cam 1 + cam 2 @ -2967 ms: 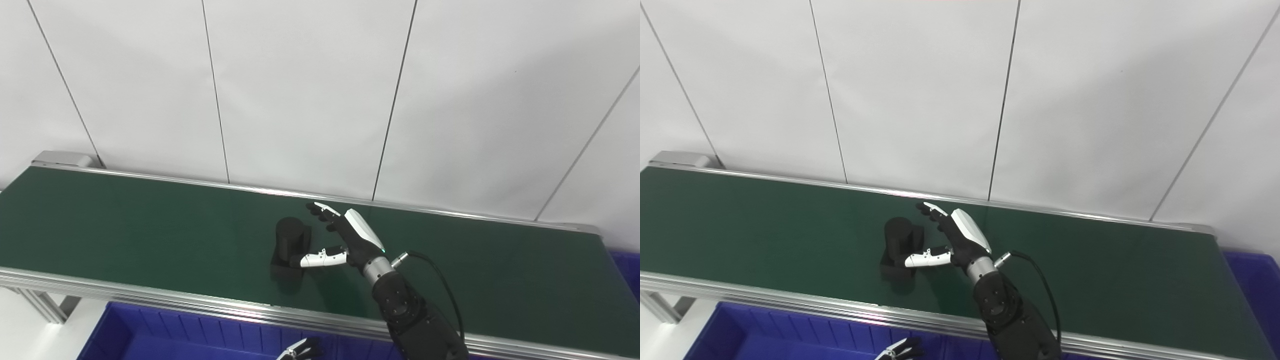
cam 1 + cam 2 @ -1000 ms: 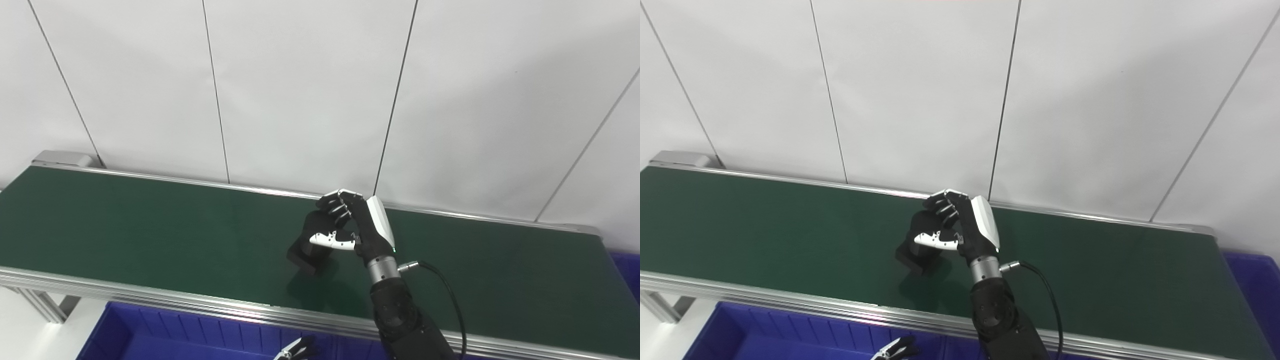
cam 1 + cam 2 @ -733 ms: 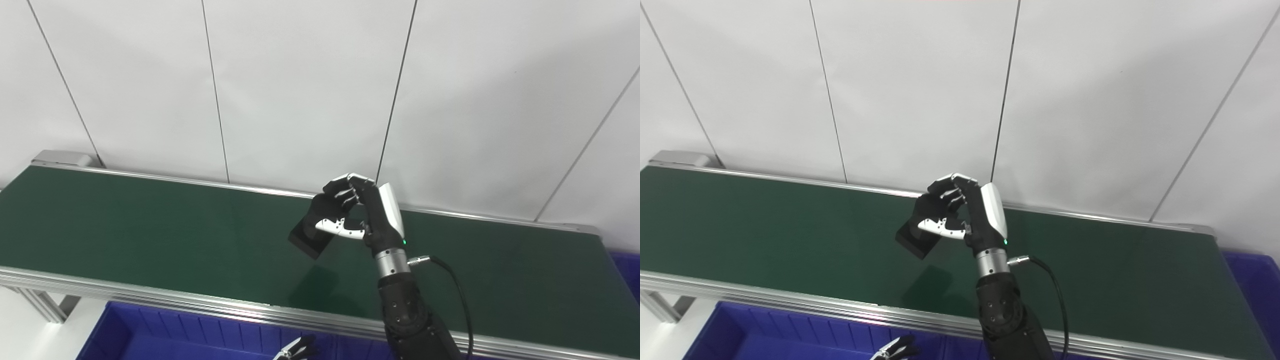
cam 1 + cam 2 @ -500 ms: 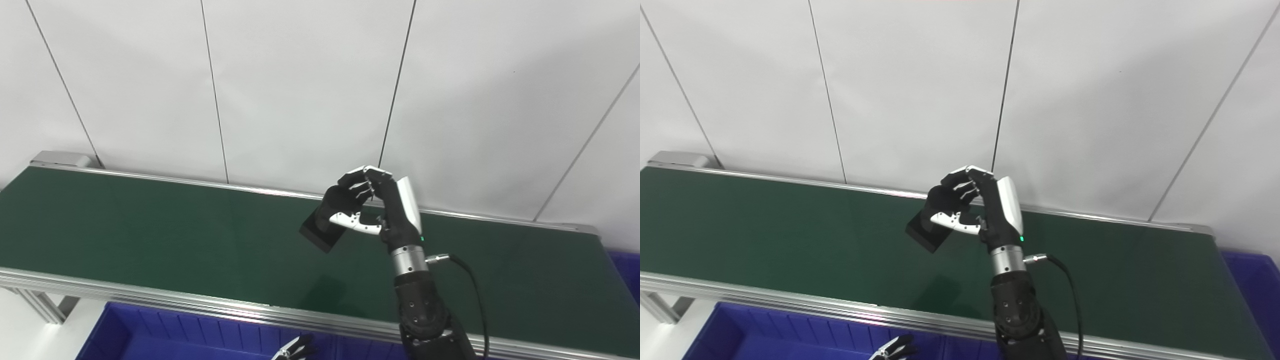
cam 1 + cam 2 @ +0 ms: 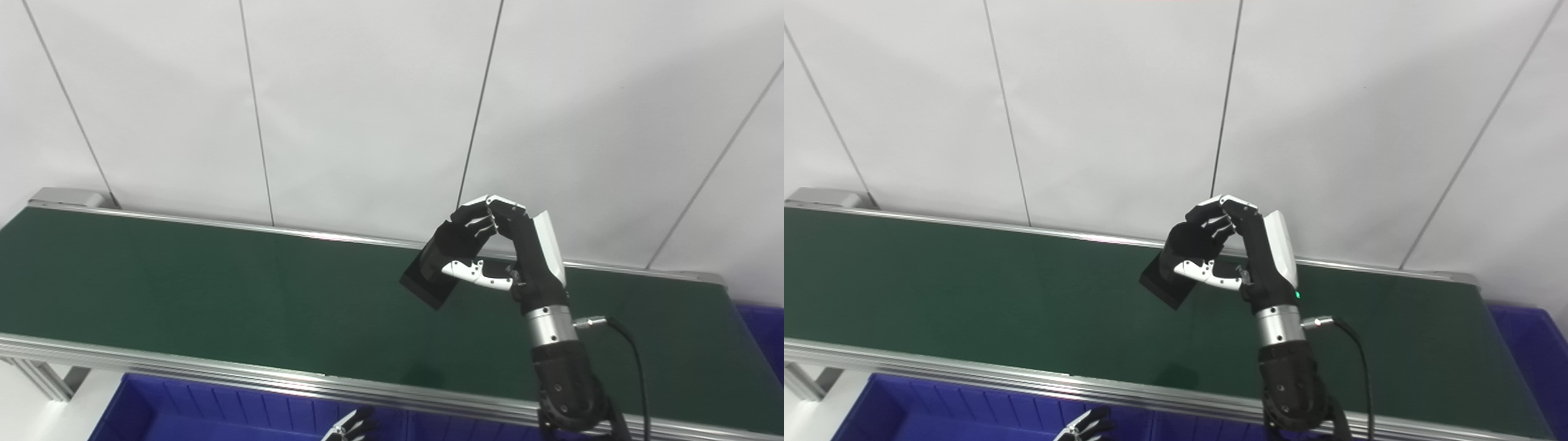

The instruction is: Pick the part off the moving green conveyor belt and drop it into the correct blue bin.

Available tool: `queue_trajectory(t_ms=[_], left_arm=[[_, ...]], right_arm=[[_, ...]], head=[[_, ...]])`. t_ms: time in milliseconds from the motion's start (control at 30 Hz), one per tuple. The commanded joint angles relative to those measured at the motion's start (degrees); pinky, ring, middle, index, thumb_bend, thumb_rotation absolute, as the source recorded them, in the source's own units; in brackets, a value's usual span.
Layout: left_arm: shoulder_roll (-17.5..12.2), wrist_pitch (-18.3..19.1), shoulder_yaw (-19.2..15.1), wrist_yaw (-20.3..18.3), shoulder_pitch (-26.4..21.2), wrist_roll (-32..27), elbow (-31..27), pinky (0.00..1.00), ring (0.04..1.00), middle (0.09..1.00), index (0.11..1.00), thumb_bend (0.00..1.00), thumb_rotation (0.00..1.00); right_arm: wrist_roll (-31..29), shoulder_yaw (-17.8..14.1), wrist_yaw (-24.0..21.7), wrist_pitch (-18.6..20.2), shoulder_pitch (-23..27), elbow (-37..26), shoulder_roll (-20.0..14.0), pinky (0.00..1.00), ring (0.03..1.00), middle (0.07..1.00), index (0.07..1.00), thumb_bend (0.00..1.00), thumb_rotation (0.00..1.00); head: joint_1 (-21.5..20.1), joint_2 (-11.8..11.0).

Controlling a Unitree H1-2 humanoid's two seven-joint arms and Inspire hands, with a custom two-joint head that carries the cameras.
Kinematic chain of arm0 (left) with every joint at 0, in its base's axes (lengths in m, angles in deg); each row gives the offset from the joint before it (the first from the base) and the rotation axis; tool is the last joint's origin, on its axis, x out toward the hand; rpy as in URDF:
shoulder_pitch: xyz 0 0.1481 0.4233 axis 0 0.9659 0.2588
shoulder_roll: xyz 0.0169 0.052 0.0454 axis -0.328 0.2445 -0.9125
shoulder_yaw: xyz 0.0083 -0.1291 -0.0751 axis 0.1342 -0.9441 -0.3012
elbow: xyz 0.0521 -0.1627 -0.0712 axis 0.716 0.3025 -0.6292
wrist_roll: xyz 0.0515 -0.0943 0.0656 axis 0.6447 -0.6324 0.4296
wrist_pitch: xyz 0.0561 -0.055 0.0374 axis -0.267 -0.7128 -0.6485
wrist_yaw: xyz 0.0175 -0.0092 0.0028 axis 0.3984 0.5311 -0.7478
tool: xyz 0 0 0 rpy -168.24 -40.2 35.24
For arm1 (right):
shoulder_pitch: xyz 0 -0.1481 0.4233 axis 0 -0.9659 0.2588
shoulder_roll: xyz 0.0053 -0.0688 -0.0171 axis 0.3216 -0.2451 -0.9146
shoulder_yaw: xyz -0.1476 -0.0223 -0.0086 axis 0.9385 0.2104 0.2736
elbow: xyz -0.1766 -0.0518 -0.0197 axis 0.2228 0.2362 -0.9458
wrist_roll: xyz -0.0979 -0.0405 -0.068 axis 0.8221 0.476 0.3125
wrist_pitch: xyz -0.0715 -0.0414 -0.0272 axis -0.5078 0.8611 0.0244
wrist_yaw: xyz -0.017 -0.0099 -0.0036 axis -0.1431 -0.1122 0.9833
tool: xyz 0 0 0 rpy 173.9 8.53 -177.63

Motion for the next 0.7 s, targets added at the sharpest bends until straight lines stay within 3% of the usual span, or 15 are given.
queue_trajectory(t_ms=[0, 400, 667], left_arm=[[0.06, -1.7, 0.01, -0.41, -0.2, -0.89, -0.81, 0.67, 0.757, 0.822, 0.865, 0.59, 0.8], [-1.44, -1.55, -1.03, -1.04, -0.74, -2.46, -1.16, 0.69, 0.764, 0.824, 0.872, 0.59, 0.81], [-2.36, -0.47, -2.05, -1.86, -0.69, -3.24, -2.9, 0.69, 0.768, 0.827, 0.876, 0.59, 0.82]], right_arm=[[-1.03, -0.56, -1.44, 1.92, 0.04, -5.21, -0.22, 0.35, 0.453, 0.511, 0.499, 0.5, 0.0], [-0.91, -2.31, -4.73, 8.56, -8.83, -20.78, -1.82, 0.35, 0.448, 0.509, 0.501, 0.5, 0.0], [-1.28, -4.31, -6.96, 11.42, -14.65, -29.47, -3.49, 0.35, 0.453, 0.512, 0.502, 0.5, 0.0]], head=[[-0.47, -0.01], [-4.73, 1.38], [-9.29, 4.62]])
